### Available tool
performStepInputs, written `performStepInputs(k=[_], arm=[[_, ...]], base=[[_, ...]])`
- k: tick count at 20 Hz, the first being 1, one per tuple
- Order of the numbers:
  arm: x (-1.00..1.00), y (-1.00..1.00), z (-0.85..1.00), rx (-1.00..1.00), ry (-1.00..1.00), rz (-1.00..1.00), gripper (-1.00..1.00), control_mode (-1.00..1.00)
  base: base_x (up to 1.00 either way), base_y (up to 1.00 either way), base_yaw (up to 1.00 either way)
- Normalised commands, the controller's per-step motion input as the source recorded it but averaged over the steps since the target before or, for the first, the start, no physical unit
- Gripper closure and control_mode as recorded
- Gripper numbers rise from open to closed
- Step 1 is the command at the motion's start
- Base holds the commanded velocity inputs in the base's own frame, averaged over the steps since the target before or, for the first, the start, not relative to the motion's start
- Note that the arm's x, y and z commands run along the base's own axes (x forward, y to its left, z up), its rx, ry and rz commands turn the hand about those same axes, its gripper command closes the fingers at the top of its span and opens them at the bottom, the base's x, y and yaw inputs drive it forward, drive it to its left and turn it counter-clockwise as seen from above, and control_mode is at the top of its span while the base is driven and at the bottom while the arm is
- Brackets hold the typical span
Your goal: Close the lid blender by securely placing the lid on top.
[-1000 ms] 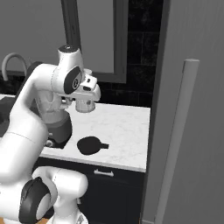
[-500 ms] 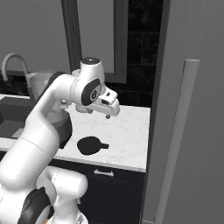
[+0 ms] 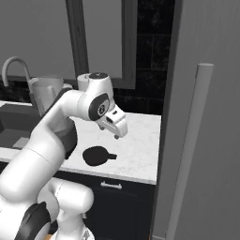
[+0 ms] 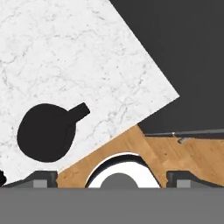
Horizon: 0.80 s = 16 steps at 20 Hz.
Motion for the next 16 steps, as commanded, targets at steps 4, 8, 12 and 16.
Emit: performStepInputs(k=[4,8,12,16], arm=[[0.0,-0.08,-0.55,0.03,0.09,-0.3,-1.0,-1.0],[0.0,0.0,-0.62,0.0,0.15,-0.3,-1.0,-1.0],[0.0,0.0,-0.49,0.09,0.1,-0.22,-1.0,-1.0],[0.01,-0.01,-0.38,0.18,0.04,-0.15,-1.0,-1.0]], base=[[0.0,0.0,0.0],[0.0,0.0,0.0],[0.0,0.0,0.0],[0.0,0.0,0.0]])
